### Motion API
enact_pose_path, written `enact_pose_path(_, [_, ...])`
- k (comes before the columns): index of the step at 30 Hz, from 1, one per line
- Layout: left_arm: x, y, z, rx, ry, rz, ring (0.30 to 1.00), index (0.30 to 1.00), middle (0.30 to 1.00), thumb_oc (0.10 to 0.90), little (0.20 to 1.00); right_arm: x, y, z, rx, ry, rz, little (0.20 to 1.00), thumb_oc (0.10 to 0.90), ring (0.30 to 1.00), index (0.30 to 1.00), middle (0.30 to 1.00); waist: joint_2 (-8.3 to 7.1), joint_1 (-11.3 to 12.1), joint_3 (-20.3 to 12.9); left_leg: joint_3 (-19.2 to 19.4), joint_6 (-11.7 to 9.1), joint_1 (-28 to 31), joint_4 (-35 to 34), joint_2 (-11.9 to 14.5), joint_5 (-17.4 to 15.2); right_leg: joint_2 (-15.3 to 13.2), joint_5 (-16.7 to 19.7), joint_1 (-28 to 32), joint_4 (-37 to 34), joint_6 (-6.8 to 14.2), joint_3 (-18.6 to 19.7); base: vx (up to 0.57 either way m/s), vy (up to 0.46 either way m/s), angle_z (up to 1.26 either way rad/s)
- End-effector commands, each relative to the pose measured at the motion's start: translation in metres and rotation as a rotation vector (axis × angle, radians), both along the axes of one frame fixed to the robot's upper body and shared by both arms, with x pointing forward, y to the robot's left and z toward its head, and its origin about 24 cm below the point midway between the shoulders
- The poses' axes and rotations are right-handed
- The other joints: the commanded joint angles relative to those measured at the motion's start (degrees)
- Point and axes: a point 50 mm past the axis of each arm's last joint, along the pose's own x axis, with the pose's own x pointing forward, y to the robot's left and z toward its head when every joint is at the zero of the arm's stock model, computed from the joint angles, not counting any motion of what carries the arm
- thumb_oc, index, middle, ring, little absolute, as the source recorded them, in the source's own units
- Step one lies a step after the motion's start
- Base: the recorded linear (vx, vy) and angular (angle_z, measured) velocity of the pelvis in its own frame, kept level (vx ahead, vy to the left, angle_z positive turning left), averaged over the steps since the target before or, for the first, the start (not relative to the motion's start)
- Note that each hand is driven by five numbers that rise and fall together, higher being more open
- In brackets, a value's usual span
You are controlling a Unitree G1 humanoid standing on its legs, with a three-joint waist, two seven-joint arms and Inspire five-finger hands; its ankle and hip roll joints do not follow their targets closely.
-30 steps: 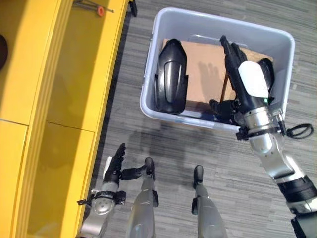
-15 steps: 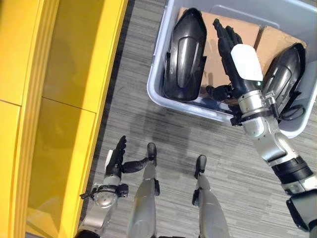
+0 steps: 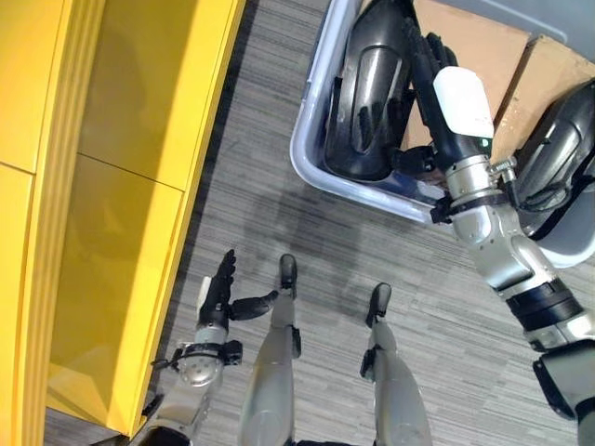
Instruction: Move parts from the plastic box to the shelf.
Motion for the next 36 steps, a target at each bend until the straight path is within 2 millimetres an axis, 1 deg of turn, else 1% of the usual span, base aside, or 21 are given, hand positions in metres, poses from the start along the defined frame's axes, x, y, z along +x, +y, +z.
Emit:
enact_pose_path(1, [0.0,0.005,0.024,0.006,-0.129,-0.002,1.0,1.0,1.0,0.9,1.0,-0.009,0.009,0.059,-0.042,-0.238,0.032,1.0,0.9,1.0,1.0,1.0,-1.58,1.27,-0.47,-2.49,-2.03,2.3,1.45,2.11,-2.39,-2.25,-0.64,-0.4,6.11,0.46,-1.1,0.02,-0.009,0.12])
enact_pose_path(6, [0.0,0.006,0.026,0.002,-0.139,0.006,1.0,1.0,1.0,0.9,1.0,-0.002,0.002,0.057,-0.028,-0.199,0.002,1.0,0.9,1.0,1.0,1.0,-1.92,1.77,-0.47,-2.97,-2.19,1.15,0.91,1.95,-2.07,-2.4,-0.39,-0.75,5.46,0.63,-1.86,0.02,-0.003,0.15])
enact_pose_path(9, [0.001,0.006,0.029,-0.003,-0.155,0.005,1.0,1.0,1.0,0.9,1.0,0.007,-0.003,0.057,-0.033,-0.161,-0.032,1.0,0.9,1.0,1.0,1.0,-2.25,2.49,-0.47,-3.62,-2.2,-0.19,0.68,1.8,-1.99,-2.41,-0.25,-1.37,5.18,0.76,-2.47,0.02,-0.004,0.02])
enact_pose_path(14, [0.001,0.005,0.031,-0.014,-0.164,0.003,1.0,1.0,1.0,0.9,1.0,0.021,-0.015,0.053,-0.022,-0.082,-0.084,1.0,0.9,1.0,1.0,1.0,-2.64,3.03,-0.47,-4.56,-2.11,-1.88,1.25,1.51,-2.52,-2.37,-0.54,-1.75,4.99,0.79,-3.27,0.04,-0.015,0.11])
enact_pose_path(15, [0.002,0.005,0.031,-0.015,-0.165,0.003,1.0,1.0,1.0,0.9,1.0,0.021,-0.015,0.054,-0.023,-0.082,-0.083,1.0,0.9,1.0,1.0,1.0,-2.62,2.96,-0.47,-4.6,-2.11,-1.95,1.3,1.5,-2.54,-2.38,-0.54,-1.78,5.0,0.79,-3.3,0.0,0.0,0.0])
enact_pose_path(16, [0.002,0.005,0.029,-0.019,-0.155,-0.003,1.0,1.0,1.0,0.9,1.0,0.028,-0.023,0.049,0.003,-0.033,-0.114,1.0,0.9,1.0,1.0,1.0,-2.73,3.25,-0.47,-4.95,-2.03,-2.68,1.64,1.43,-2.64,-2.44,-0.56,-1.99,4.94,0.8,-3.58,0.0,0.0,0.0])
enact_pose_path(19, [0.004,0.004,0.028,-0.025,-0.152,-0.011,1.0,1.0,1.0,0.9,1.0,0.038,-0.036,0.045,0.003,0.035,-0.17,1.0,0.9,1.0,1.0,1.0,-2.81,3.53,-0.47,-5.41,-1.93,-3.68,2.24,1.24,-2.91,-2.42,-0.51,-2.26,4.7,0.83,-3.98,0.02,0.007,0.08])
enact_pose_path(20, [0.005,0.002,0.029,-0.035,-0.159,-0.018,1.0,1.0,1.0,0.9,1.0,0.043,-0.048,0.044,0.025,0.072,-0.217,1.0,0.9,1.0,1.0,1.0,-2.87,3.75,-0.47,-5.63,-1.84,-4.39,2.63,1.07,-3.02,-2.45,-0.43,-2.35,4.59,0.83,-4.12,0.02,0.005,0.11])
enact_pose_path(21, [0.005,0.003,0.028,-0.034,-0.154,-0.018,1.0,1.0,1.0,0.9,1.0,0.045,-0.054,0.045,0.031,0.085,-0.243,1.0,0.9,1.0,1.0,1.0,-2.9,3.83,-0.47,-5.67,-1.84,-4.55,2.66,1.05,-3.02,-2.46,-0.37,-2.43,4.55,0.84,-4.15,0.02,0.007,0.08])
enact_pose_path(22, [0.007,0.002,0.03,-0.037,-0.162,-0.026,1.0,1.0,1.0,0.9,1.0,0.048,-0.068,0.048,0.059,0.105,-0.297,1.0,0.9,1.0,1.0,1.0,-2.93,3.98,-0.47,-5.7,-1.85,-4.82,2.53,0.88,-3.01,-2.44,-0.27,-2.58,4.35,0.91,-4.2,0.01,0.021,0.05])
enact_pose_path(23, [0.008,0.001,0.03,-0.041,-0.163,-0.029,1.0,1.0,1.0,0.9,1.0,0.049,-0.072,0.051,0.065,0.109,-0.313,1.0,0.9,1.0,1.0,1.0,-2.89,3.95,-0.47,-5.69,-1.86,-4.98,2.54,0.84,-3.02,-2.45,-0.22,-2.69,4.31,0.94,-4.25,0.01,0.035,0.04])
enact_pose_path(24, [0.01,-0.002,0.031,-0.047,-0.167,-0.038,1.0,1.0,1.0,0.9,1.0,0.05,-0.084,0.054,0.086,0.119,-0.356,1.0,0.9,1.0,1.0,1.0,-2.9,3.98,-0.47,-5.77,-1.85,-5.1,2.53,0.7,-3.02,-2.48,-0.21,-2.79,4.27,0.96,-4.29,0.01,0.03,0.03])
enact_pose_path(26, [0.012,-0.003,0.033,-0.049,-0.178,-0.041,1.0,1.0,1.0,0.9,1.0,0.049,-0.097,0.06,0.107,0.123,-0.409,1.0,0.9,1.0,1.0,1.0,-2.84,3.82,-0.47,-5.83,-1.81,-5.08,2.56,0.61,-3.11,-2.5,-0.39,-2.83,4.31,0.92,-4.22,0.01,0.036,0.03])
enact_pose_path(30, [0.015,-0.005,0.035,-0.055,-0.189,-0.047,1.0,1.0,1.0,0.9,1.0,0.047,-0.114,0.063,0.147,0.126,-0.466,1.0,0.9,1.0,1.0,1.0,-2.68,3.54,-0.47,-5.8,-1.74,-4.82,2.72,0.45,-3.23,-2.55,-0.54,-2.75,4.45,0.9,-4.07,0.0,0.014,0.02])
enact_pose_path(36, [0.015,-0.003,0.035,-0.052,-0.19,-0.041,1.0,1.0,1.0,0.9,1.0,0.041,-0.124,0.072,0.089,0.106,-0.507,1.0,0.9,1.0,1.0,1.0,-2.8,2.85,-0.47,-5.42,-1.8,-4.13,2.6,0.45,-3.28,-2.52,-0.54,-2.69,4.61,0.92,-3.71,0.0,0.0,0.0])
